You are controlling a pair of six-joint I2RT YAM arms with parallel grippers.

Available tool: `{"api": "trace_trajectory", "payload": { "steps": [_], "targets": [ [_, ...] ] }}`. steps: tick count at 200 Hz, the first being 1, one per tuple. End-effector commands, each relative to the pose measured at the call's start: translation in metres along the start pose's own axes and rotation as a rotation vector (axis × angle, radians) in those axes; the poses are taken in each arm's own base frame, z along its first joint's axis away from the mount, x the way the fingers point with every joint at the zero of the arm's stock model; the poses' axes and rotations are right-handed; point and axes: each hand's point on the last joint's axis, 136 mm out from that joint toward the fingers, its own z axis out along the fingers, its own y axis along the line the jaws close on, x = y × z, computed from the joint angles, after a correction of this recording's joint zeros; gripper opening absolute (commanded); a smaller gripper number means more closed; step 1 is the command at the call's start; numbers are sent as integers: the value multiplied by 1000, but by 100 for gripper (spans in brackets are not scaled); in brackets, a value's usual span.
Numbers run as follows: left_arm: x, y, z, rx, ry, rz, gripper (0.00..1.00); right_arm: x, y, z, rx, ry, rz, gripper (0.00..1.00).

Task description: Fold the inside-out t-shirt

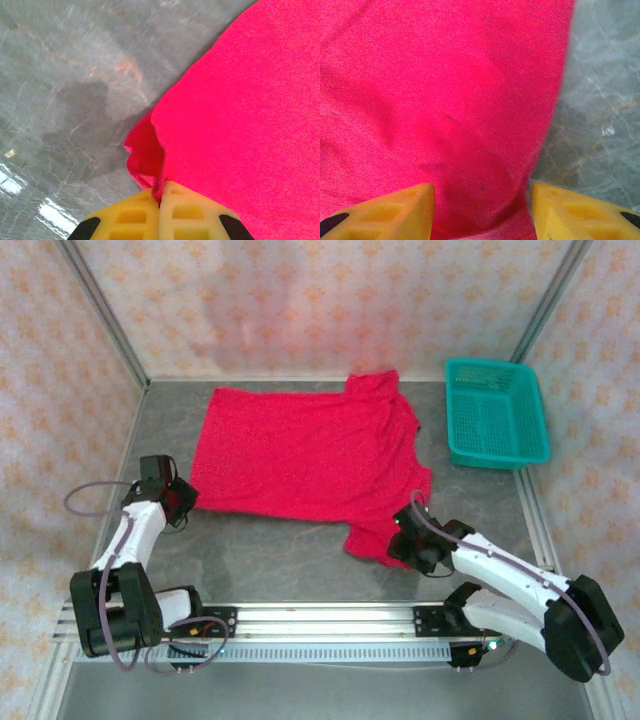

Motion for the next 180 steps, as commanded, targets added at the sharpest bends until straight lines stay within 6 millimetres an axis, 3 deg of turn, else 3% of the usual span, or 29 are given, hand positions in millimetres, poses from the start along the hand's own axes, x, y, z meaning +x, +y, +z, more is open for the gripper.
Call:
{"api": "trace_trajectory", "payload": {
  "steps": [1, 34, 68, 82, 123, 135, 150, 180],
  "targets": [
    [-8, 0, -11, -10, -33, 9, 0, 7, -9, 3, 34, 5, 40, 53],
    [-12, -4, -14, 3, -43, 9, 0, 24, -2, 4, 31, 19, 1, 45],
    [-15, -11, -12, 21, -37, -3, 0, 41, 3, 5, 22, 25, -36, 26],
    [-16, -13, -12, 28, -37, -9, 0, 45, 9, 3, 9, 22, -51, 25],
    [-20, -18, -15, 41, -40, -12, 0, 44, 19, -16, 6, -24, -101, 30],
    [-20, -19, -16, 42, -41, -12, 0, 39, 17, -21, 12, -51, -96, 38],
    [-20, -19, -18, 43, -43, -8, 0, 27, 8, -30, 36, -117, -74, 55],
    [-19, -17, -18, 34, -39, 4, 0, 14, 3, -36, -17, -156, -2, 59]
  ]
}}
